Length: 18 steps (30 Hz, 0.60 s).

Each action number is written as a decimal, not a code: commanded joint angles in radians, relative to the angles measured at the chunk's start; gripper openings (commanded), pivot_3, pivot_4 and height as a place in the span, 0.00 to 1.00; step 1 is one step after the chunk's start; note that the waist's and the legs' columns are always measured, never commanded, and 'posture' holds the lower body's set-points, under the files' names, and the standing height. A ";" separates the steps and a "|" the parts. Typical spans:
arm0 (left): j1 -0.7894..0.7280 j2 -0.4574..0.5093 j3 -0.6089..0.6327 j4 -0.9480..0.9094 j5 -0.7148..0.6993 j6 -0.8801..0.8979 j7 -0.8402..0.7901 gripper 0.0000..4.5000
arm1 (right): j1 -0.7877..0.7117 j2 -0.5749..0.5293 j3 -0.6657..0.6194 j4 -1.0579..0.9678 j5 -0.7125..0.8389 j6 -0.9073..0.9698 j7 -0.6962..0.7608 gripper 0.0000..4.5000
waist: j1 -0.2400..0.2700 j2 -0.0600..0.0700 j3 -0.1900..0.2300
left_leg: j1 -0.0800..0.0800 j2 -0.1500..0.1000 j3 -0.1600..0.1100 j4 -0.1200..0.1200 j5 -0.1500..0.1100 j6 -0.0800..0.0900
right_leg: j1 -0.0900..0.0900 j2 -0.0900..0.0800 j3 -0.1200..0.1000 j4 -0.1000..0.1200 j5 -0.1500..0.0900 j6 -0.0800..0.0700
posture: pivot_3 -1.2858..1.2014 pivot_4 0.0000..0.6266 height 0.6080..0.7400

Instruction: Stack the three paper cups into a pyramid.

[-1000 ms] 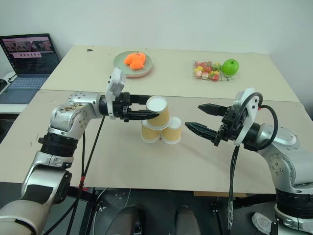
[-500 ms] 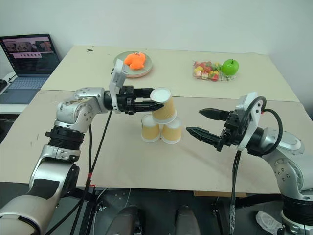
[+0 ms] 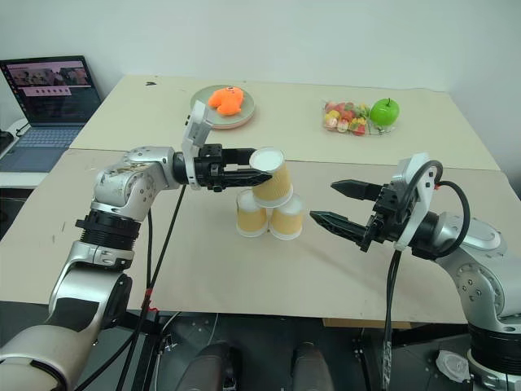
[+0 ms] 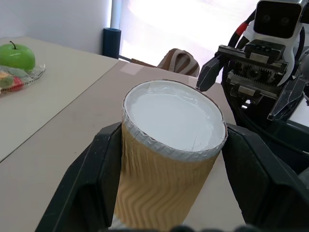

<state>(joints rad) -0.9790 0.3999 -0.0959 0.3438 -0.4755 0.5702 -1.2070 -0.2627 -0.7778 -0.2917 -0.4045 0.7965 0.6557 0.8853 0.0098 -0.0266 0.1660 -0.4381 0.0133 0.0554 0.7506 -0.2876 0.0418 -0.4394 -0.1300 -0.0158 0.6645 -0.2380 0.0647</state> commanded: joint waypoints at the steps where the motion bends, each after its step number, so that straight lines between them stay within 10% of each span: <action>1: -0.003 0.004 0.008 -0.039 0.004 -0.010 0.002 0.87 | -0.018 -0.016 -0.020 -0.017 0.002 -0.022 0.002 1.00 | 0.000 0.000 0.000 | 0.000 0.000 0.000 0.000 0.000 0.000 | 0.000 0.000 0.000 0.000 0.000 0.000 | 0.52 0.24 0.52; 3: -0.003 0.003 0.011 -0.036 0.005 -0.007 0.003 0.99 | -0.019 -0.015 -0.017 -0.015 -0.001 -0.023 0.002 1.00 | 0.000 0.000 0.000 | 0.000 0.000 0.000 0.000 0.000 0.000 | 0.000 0.000 0.000 0.000 0.000 0.000 | 0.52 0.24 0.52; 18: 0.019 0.019 0.233 -0.198 -0.119 0.064 0.226 0.99 | -0.008 -0.019 -0.026 -0.014 -0.009 -0.020 0.000 1.00 | -0.003 0.000 0.000 | 0.000 0.001 0.000 0.000 0.000 0.000 | 0.000 0.000 0.000 0.000 0.000 0.000 | 0.52 0.24 0.52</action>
<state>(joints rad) -0.9559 0.4029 0.0860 0.2051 -0.5598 0.6189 -1.0293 -0.2634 -0.7784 -0.2886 -0.3998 0.7875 0.6552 0.8883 0.0066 -0.0266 0.1660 -0.4382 0.0144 0.0549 0.7506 -0.2875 0.0418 -0.4397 -0.1300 -0.0153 0.6647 -0.2379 0.0647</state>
